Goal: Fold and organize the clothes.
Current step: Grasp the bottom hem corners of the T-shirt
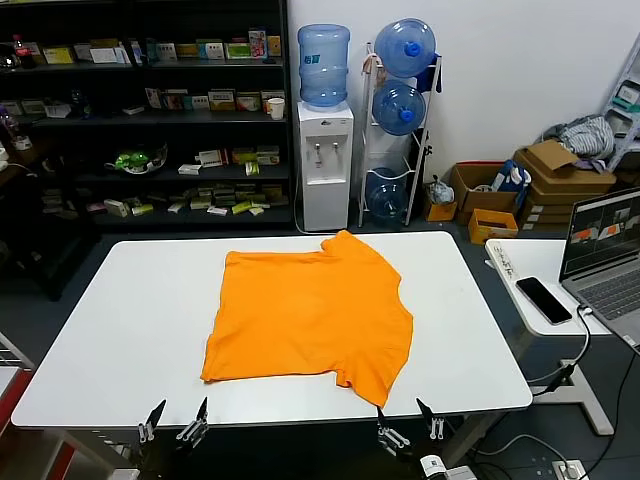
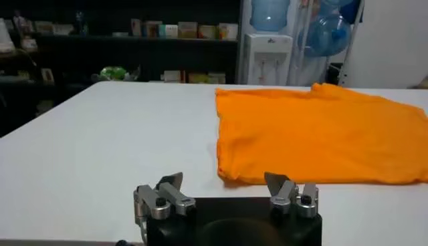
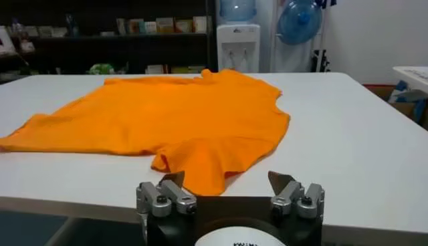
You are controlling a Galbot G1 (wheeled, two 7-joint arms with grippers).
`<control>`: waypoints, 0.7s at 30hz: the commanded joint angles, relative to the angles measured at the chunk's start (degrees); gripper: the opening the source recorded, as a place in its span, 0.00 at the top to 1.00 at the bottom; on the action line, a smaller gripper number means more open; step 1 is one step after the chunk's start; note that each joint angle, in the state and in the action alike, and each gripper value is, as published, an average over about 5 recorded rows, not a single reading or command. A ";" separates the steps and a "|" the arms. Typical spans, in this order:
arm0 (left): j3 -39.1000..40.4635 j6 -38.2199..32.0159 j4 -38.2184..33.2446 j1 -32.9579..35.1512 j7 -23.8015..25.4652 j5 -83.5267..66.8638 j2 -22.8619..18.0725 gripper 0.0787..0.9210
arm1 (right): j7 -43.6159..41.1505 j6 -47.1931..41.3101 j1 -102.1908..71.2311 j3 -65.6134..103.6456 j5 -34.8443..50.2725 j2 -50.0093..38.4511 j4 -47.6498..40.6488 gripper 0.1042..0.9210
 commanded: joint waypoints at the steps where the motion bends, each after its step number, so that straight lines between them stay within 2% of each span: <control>1: 0.11 0.16 0.23 -0.50 0.11 -0.39 0.59 0.12 | 0.65 0.44 0.55 -0.14 0.62 -0.07 0.10 0.12; 6: 1.25 2.43 3.92 -6.42 1.32 -5.38 2.89 0.12 | 2.44 -0.51 7.03 -1.63 1.39 0.13 -3.36 0.12; 11: 2.56 3.24 13.12 -15.94 2.89 -6.99 3.39 0.12 | 3.70 -2.51 14.83 -4.15 1.24 1.64 -10.58 0.12; 16: 3.47 3.40 14.90 -17.10 3.07 -6.78 3.76 0.12 | 4.01 -2.58 16.48 -5.38 -0.14 3.07 -15.27 0.13; 21: 4.36 3.38 15.96 -17.60 3.10 -5.76 3.16 0.13 | 3.75 -1.57 16.84 -5.56 -0.77 3.55 -18.25 0.24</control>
